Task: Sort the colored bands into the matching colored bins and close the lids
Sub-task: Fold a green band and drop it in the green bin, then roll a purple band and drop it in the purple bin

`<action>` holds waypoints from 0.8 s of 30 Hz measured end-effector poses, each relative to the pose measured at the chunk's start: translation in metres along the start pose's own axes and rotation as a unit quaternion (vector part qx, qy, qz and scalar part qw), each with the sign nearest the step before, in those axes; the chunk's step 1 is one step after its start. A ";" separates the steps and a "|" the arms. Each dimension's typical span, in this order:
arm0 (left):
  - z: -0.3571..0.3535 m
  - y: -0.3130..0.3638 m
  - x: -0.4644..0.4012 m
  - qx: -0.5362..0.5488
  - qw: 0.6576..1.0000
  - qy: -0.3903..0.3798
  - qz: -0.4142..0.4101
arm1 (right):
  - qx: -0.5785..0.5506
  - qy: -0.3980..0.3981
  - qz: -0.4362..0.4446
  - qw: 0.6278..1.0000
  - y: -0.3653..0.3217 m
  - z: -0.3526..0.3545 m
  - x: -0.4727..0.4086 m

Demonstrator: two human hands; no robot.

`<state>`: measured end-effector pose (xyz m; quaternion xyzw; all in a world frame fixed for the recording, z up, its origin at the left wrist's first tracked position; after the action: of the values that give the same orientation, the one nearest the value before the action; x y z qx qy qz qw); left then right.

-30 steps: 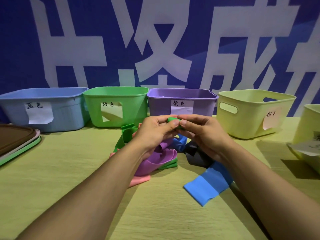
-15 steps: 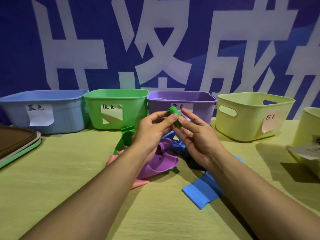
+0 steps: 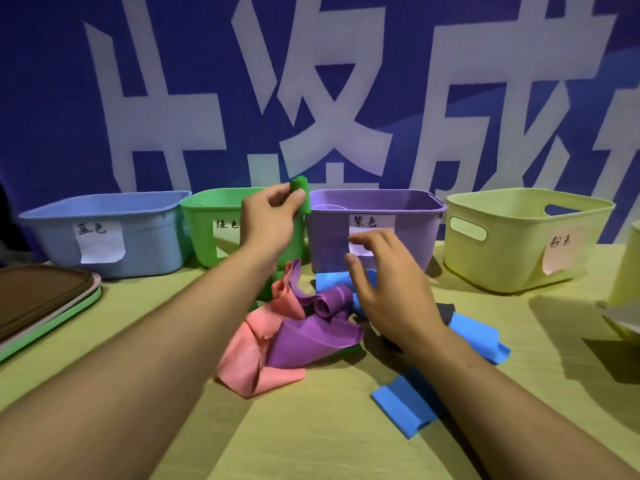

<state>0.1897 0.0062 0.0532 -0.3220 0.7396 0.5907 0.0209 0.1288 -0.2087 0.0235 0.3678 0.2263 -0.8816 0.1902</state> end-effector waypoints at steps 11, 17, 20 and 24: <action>-0.004 0.010 -0.100 -0.427 0.902 -0.045 -0.038 | 0.121 -0.023 0.047 0.991 -0.008 -0.017 -0.001; -0.018 -0.004 -0.110 -0.429 0.901 -0.060 -0.022 | 0.114 -0.043 0.016 0.992 0.001 -0.020 -0.002; -0.020 0.001 -0.103 -0.417 0.906 -0.054 -0.046 | 0.106 -0.051 0.008 0.993 0.004 -0.021 -0.003; -0.029 0.030 -0.071 -0.351 0.926 -0.054 -0.128 | 0.101 -0.068 -0.006 0.993 0.008 -0.021 -0.003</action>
<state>0.2407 0.0155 0.1169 -0.3684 0.4351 0.8213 0.0214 0.1470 -0.2034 0.0106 0.3234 0.1249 -0.9239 0.1619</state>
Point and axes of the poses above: each hand's wrist, its own x-axis away from the middle knuckle, its own z-axis out of the back of the hand, y = z × x, the point moved 10 cm from there along -x, towards the middle knuckle, and after that the axes turned 15 degrees about x, right-handed, at the moved point
